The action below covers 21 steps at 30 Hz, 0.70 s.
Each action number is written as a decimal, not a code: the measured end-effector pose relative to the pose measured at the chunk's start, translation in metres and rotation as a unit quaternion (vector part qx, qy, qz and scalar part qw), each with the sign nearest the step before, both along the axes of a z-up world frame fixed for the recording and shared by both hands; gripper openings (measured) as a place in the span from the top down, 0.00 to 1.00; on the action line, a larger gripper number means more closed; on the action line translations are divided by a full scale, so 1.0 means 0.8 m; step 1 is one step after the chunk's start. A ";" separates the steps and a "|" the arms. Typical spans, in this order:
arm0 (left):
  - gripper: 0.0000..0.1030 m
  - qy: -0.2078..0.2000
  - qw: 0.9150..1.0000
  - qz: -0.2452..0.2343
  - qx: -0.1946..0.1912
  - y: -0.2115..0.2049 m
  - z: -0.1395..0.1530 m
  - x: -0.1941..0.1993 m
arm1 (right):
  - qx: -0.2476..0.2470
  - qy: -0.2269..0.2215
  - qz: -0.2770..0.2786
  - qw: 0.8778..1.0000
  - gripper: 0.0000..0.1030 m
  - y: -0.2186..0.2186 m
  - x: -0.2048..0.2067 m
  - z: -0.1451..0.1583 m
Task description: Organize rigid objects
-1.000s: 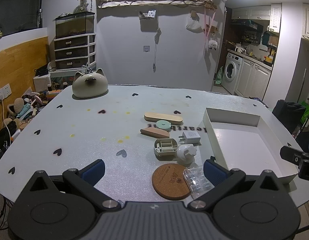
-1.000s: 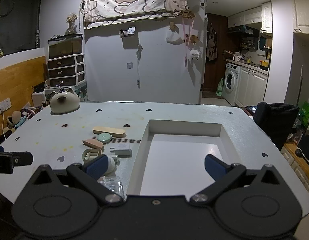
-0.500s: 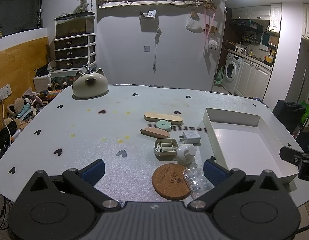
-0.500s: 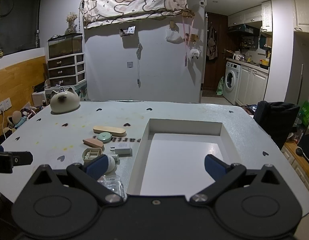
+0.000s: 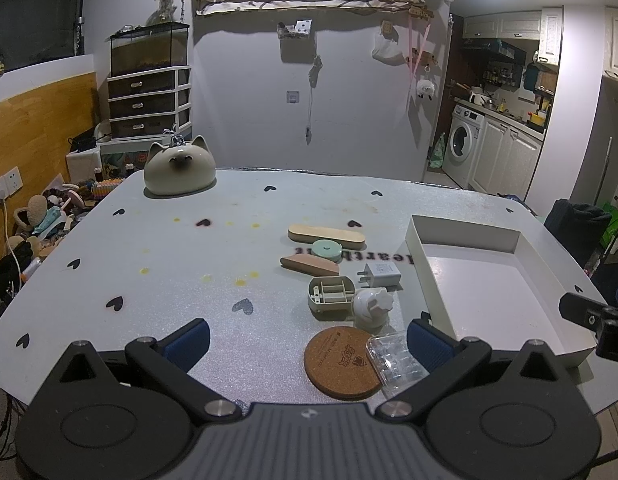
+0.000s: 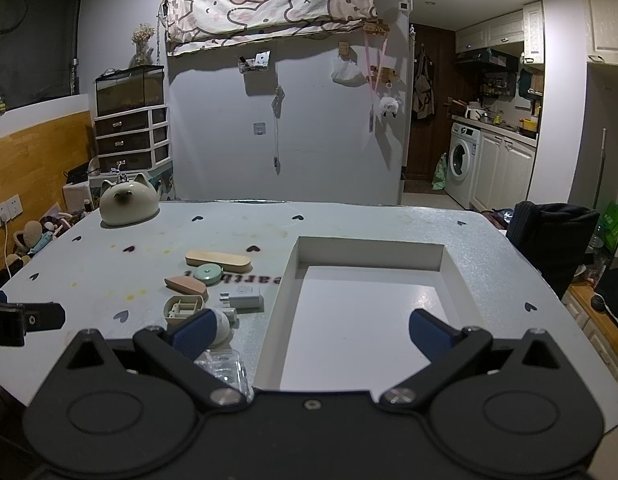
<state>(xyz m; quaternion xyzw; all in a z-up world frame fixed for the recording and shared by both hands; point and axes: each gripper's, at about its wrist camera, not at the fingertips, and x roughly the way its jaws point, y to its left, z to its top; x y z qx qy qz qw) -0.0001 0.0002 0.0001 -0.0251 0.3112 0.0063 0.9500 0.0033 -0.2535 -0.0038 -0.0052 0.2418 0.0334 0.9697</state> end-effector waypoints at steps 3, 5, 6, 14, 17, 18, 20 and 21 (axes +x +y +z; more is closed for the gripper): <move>0.00 0.000 1.000 0.000 0.000 0.000 0.000 0.000 | 0.000 0.000 0.000 1.000 0.00 0.000 0.000 0.000; 0.00 0.000 1.000 0.000 0.000 0.000 0.000 0.000 | 0.000 0.001 0.000 1.000 0.00 0.002 -0.002 -0.002; 0.00 0.000 1.000 0.000 0.000 0.000 0.000 0.000 | 0.000 0.001 0.000 1.000 0.00 0.002 -0.002 -0.003; 0.00 0.000 1.000 0.000 0.000 0.000 0.000 0.000 | 0.000 0.002 0.000 1.000 0.00 0.002 0.000 -0.003; 0.00 0.000 1.000 -0.001 0.000 0.000 0.000 0.000 | 0.000 0.001 0.000 1.000 0.00 0.002 0.000 -0.003; 0.00 0.000 1.000 0.000 0.000 0.000 0.000 0.000 | 0.000 0.002 0.000 1.000 0.00 0.002 0.000 -0.003; 0.00 0.000 1.000 0.000 -0.001 0.000 0.000 0.000 | 0.000 0.002 0.000 1.000 0.00 0.002 0.000 -0.003; 0.00 0.000 1.000 0.000 0.000 0.000 0.000 0.000 | 0.000 0.002 0.000 1.000 0.00 0.002 0.000 -0.002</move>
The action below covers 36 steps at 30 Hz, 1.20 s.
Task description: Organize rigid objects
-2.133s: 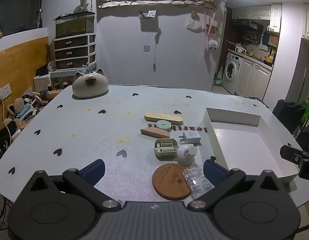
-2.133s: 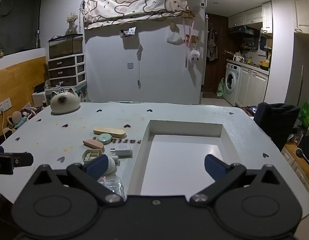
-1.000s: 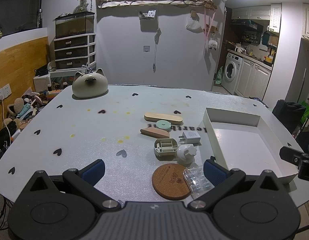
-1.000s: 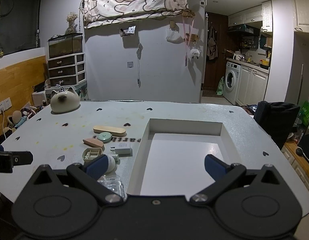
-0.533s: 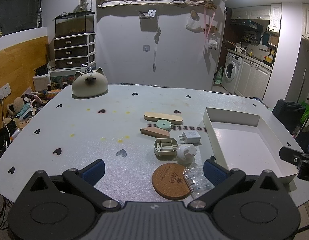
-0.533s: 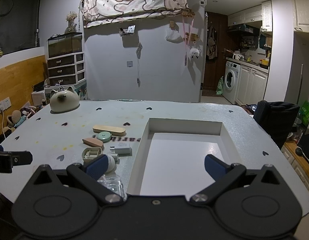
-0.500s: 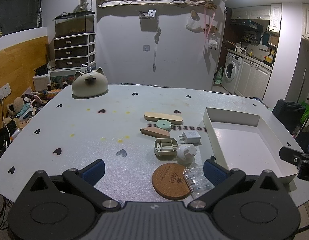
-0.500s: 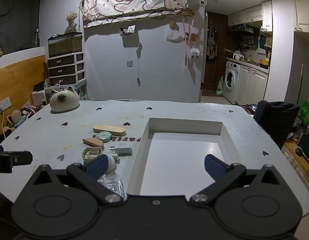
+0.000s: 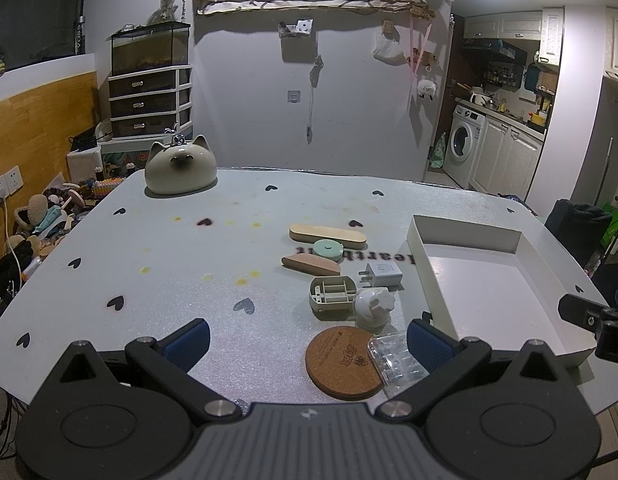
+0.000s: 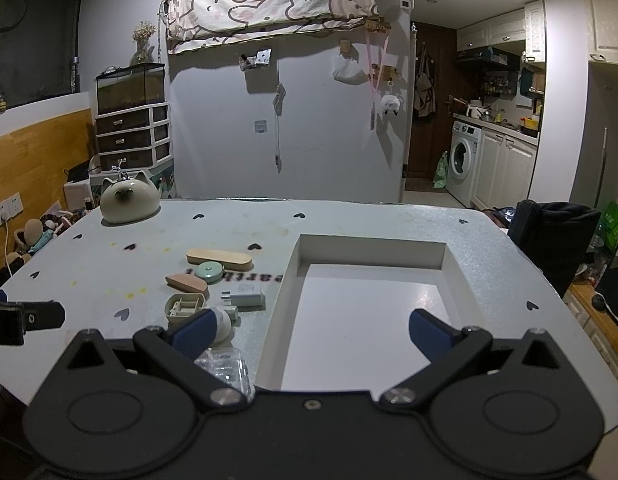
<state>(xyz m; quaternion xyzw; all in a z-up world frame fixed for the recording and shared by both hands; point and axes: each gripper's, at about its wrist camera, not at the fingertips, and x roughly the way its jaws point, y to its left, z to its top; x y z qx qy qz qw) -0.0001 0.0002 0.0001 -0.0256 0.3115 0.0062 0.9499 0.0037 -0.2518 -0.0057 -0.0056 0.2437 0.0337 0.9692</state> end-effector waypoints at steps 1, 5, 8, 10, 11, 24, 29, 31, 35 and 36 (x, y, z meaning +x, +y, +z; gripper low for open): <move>0.00 0.000 1.000 0.000 0.000 0.000 0.000 0.000 | 0.000 0.000 0.000 1.000 0.00 0.000 0.000 0.000; 0.00 0.000 1.000 0.000 0.000 0.000 0.000 0.000 | 0.000 0.000 0.000 1.000 0.00 0.000 0.000 0.000; 0.00 0.000 1.000 0.000 0.000 0.000 0.000 0.000 | 0.000 0.000 0.000 1.000 0.00 0.000 0.000 0.000; 0.00 0.000 1.000 0.000 0.000 0.000 0.000 0.000 | 0.000 0.000 0.000 1.000 0.00 0.000 0.000 0.000; 0.00 0.000 1.000 0.000 0.000 0.000 0.000 0.000 | 0.000 0.000 0.000 1.000 0.00 0.000 0.000 0.001; 0.00 -0.001 1.000 0.004 -0.002 0.002 0.005 0.001 | 0.000 -0.002 0.000 1.000 0.00 0.003 0.000 -0.002; 0.00 0.000 1.000 0.009 -0.004 0.000 0.006 0.005 | -0.003 -0.006 -0.008 1.000 0.00 -0.002 0.004 0.002; 0.00 0.000 1.000 0.012 -0.005 -0.002 0.006 0.009 | -0.004 -0.005 -0.011 1.000 0.00 -0.008 0.009 0.006; 0.00 0.001 1.000 0.020 -0.005 -0.009 0.006 0.022 | -0.006 -0.011 -0.017 1.000 0.00 -0.025 0.020 0.011; 0.00 0.000 1.000 0.024 -0.004 -0.011 0.006 0.026 | -0.008 -0.013 -0.019 1.000 0.00 -0.029 0.023 0.012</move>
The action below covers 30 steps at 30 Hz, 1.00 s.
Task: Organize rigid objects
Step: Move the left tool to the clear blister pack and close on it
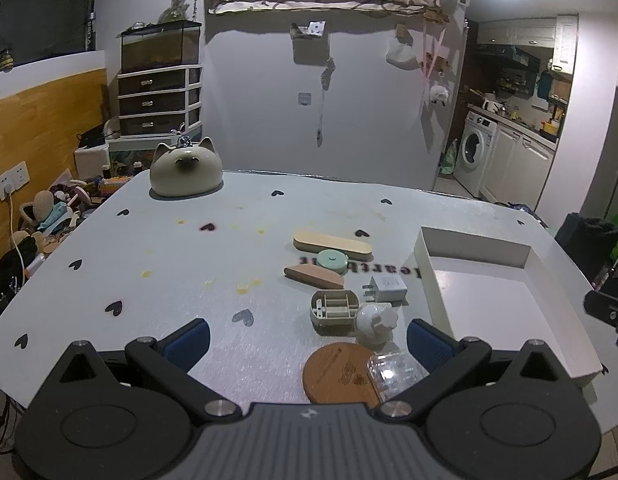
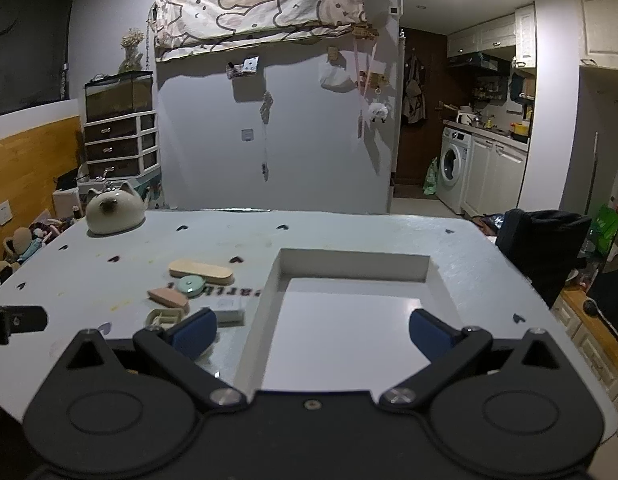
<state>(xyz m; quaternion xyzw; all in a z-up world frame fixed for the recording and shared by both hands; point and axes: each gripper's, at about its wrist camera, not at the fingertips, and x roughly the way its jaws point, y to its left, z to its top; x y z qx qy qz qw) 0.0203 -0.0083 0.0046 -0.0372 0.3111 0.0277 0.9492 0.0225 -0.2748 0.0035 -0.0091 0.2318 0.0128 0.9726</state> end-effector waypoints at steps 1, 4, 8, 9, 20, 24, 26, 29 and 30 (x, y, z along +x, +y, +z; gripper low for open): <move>0.00 0.000 1.000 0.004 0.001 -0.002 0.000 0.004 | -0.003 -0.003 -0.004 1.000 0.00 -0.005 0.004 0.001; 0.00 0.004 1.000 0.020 0.005 -0.007 0.000 0.017 | -0.007 -0.011 -0.014 1.000 0.00 -0.024 0.020 0.003; 0.00 0.011 0.999 0.038 0.014 -0.011 -0.002 0.038 | -0.010 -0.015 -0.030 0.999 0.00 -0.055 0.044 0.006; 0.00 0.014 0.999 0.043 0.016 -0.012 -0.003 0.044 | -0.013 -0.013 -0.034 0.999 0.00 -0.063 0.052 0.006; 0.00 0.083 0.995 0.053 0.011 -0.038 -0.047 0.091 | -0.020 0.051 -0.096 0.994 0.00 -0.162 0.131 -0.026; 0.00 0.116 0.992 0.049 0.014 -0.054 -0.068 0.101 | 0.007 0.092 -0.098 0.991 0.01 -0.196 0.153 -0.056; 0.00 0.130 0.991 0.032 0.019 -0.064 -0.078 0.106 | 0.022 0.111 -0.101 0.988 0.06 -0.210 0.161 -0.070; 0.00 0.147 0.988 -0.013 0.042 -0.087 -0.095 0.108 | 0.041 0.141 -0.100 0.984 0.16 -0.224 0.171 -0.090; 0.00 0.150 0.987 -0.025 0.049 -0.092 -0.100 0.108 | 0.047 0.152 -0.099 0.982 0.18 -0.228 0.173 -0.096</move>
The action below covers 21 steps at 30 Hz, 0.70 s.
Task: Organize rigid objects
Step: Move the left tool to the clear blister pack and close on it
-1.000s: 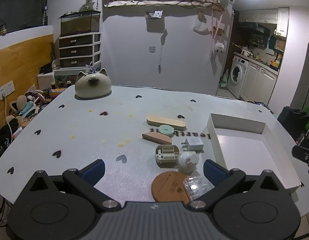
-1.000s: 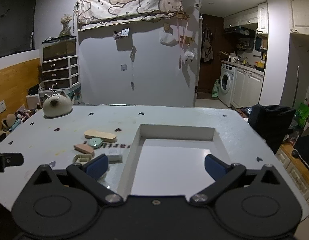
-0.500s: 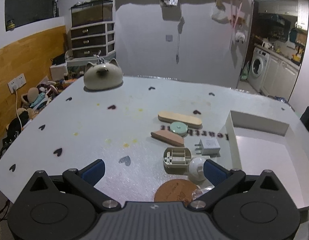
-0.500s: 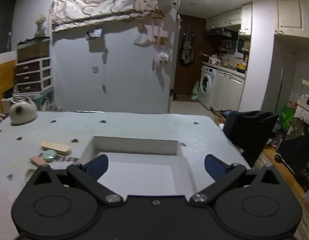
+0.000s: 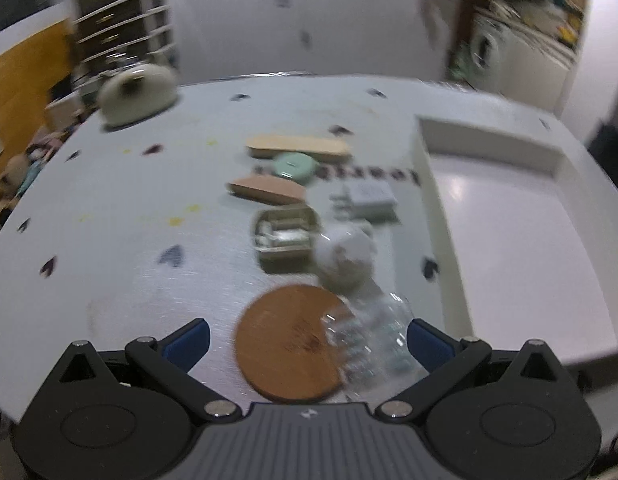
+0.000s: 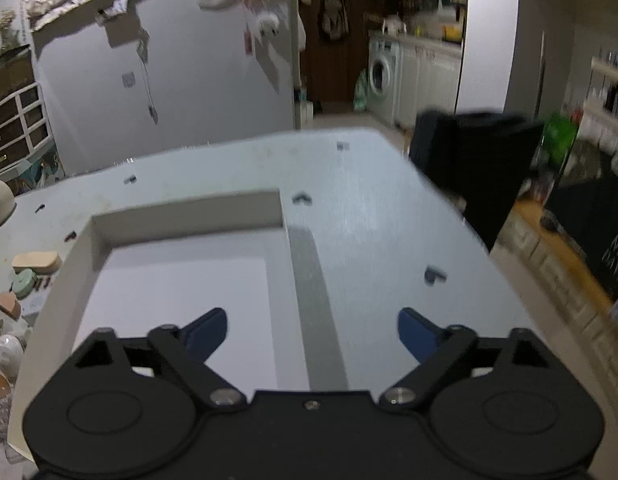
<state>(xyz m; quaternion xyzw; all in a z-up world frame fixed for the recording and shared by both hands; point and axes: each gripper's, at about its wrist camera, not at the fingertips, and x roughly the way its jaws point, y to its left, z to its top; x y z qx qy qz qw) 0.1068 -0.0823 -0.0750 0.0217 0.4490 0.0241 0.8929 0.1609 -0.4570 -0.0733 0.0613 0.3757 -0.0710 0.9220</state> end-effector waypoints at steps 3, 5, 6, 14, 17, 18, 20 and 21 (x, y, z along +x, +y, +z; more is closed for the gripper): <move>0.00 0.011 0.999 -0.051 0.013 -0.021 -0.013 -0.001 | 0.016 0.026 0.008 1.000 0.27 -0.008 0.008 -0.017; 0.00 0.021 0.997 -0.077 0.020 -0.031 -0.020 -0.001 | 0.021 0.038 0.011 0.999 0.31 -0.009 0.013 -0.027; 0.00 0.026 0.995 -0.092 0.024 -0.036 -0.024 -0.001 | 0.024 0.043 0.012 0.999 0.32 -0.011 0.015 -0.030; 0.00 0.051 0.979 -0.174 0.092 -0.061 -0.062 0.007 | 0.048 0.082 0.014 0.995 0.54 -0.017 0.026 -0.052; 0.00 0.057 0.976 -0.178 0.114 -0.055 -0.072 0.016 | 0.052 0.097 0.011 0.994 0.64 -0.018 0.028 -0.059; 0.00 0.052 0.977 -0.176 0.111 -0.051 -0.072 0.019 | 0.052 0.101 0.011 0.993 0.66 -0.018 0.029 -0.060; 0.00 0.048 0.979 -0.168 0.108 -0.045 -0.072 0.027 | 0.054 0.106 0.011 0.993 0.70 -0.018 0.029 -0.062; 0.00 0.043 0.980 -0.164 0.107 -0.043 -0.071 0.029 | 0.056 0.108 0.012 0.993 0.71 -0.017 0.029 -0.063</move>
